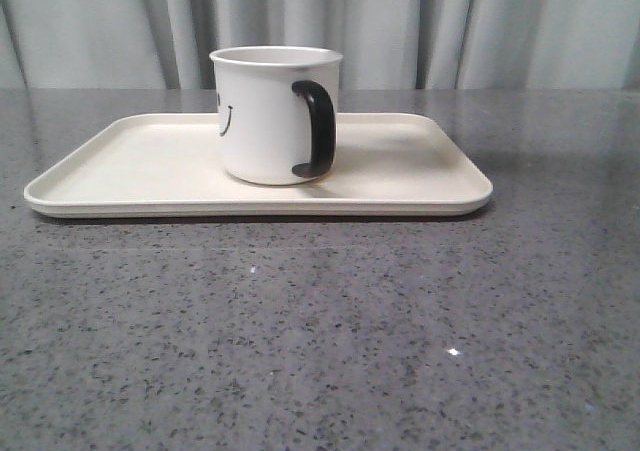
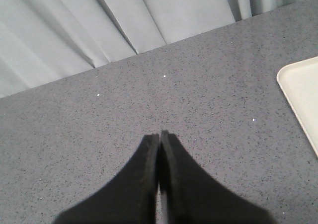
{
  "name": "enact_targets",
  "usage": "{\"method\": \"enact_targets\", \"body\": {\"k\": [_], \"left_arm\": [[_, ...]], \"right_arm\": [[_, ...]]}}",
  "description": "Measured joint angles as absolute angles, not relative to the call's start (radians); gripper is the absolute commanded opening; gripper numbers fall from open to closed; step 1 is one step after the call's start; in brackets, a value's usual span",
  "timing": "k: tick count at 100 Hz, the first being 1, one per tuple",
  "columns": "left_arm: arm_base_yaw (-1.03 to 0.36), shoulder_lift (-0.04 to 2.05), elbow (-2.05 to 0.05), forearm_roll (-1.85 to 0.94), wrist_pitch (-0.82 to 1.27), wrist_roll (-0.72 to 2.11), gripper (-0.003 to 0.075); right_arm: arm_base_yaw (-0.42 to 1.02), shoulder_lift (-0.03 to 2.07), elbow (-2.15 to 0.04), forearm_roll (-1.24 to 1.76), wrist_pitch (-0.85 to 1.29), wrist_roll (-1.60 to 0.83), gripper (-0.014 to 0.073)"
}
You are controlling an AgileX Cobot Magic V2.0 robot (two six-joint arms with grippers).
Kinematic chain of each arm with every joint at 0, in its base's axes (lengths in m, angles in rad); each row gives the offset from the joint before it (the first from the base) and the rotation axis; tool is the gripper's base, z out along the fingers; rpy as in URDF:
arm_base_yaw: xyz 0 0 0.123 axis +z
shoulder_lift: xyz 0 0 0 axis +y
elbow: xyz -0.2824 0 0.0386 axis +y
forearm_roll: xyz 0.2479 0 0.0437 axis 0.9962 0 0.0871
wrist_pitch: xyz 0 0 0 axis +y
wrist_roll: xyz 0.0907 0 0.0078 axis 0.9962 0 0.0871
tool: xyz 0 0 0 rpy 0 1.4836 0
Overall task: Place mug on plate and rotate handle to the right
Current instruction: 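Lower the right gripper into the mug and grip its rim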
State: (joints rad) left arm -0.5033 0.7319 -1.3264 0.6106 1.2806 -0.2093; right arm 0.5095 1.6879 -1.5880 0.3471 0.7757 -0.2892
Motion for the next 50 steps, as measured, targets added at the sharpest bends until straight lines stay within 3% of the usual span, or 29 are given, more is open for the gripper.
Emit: {"method": "enact_targets", "body": {"k": [50], "left_arm": [[-0.503,0.732,-1.326,0.611,1.281,-0.209,-0.002]], "right_arm": [[0.51,1.771,-1.588,0.349,0.798,-0.289,0.0367]]}}
